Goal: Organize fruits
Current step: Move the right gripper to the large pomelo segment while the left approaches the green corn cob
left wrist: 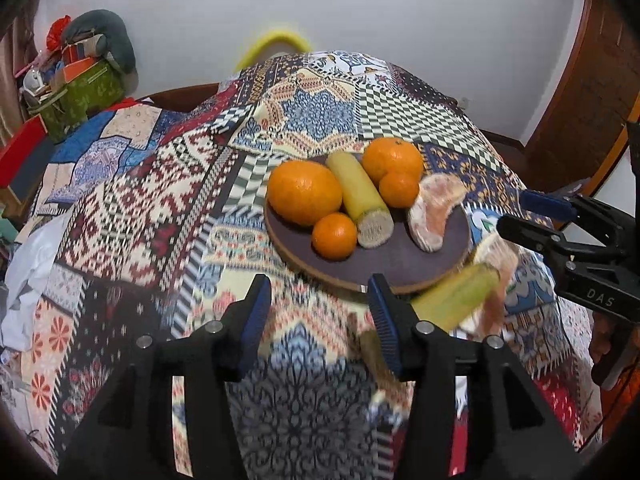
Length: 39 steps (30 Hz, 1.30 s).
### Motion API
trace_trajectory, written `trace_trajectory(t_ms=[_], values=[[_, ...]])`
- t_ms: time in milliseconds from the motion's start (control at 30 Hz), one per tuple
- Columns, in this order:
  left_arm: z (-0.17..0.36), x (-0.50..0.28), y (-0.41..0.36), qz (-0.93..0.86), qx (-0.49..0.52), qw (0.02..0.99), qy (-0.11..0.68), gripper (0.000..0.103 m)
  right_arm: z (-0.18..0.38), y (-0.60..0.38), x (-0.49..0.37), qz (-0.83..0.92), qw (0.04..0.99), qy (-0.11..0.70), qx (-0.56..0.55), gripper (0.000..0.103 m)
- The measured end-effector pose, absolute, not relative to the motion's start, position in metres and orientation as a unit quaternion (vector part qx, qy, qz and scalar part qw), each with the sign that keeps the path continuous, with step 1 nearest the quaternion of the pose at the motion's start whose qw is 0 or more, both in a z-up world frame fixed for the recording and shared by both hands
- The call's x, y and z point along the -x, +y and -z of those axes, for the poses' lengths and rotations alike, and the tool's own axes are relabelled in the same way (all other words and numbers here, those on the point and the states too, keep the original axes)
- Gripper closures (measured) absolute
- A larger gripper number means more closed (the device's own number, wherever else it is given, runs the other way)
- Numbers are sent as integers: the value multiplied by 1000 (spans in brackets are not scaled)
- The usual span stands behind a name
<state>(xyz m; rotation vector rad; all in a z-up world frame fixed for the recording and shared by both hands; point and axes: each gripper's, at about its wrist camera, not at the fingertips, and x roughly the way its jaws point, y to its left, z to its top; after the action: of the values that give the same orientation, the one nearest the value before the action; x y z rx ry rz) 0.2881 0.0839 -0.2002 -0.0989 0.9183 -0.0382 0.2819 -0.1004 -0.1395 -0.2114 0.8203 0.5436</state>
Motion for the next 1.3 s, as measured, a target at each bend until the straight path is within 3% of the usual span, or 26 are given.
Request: trace_trajectory(t_ms=[133,700,1300], values=[[204,-270,83,15,45,893,448,44,148,-107,-271,-251,873,402,117,51],[240,-257,86,-4,66,874,481,44,162,-98,-264,-250,866,416,122,51],[222,-166,117,-45,111,868,483,47,165,-45,-233,-319,838,426,120,52]])
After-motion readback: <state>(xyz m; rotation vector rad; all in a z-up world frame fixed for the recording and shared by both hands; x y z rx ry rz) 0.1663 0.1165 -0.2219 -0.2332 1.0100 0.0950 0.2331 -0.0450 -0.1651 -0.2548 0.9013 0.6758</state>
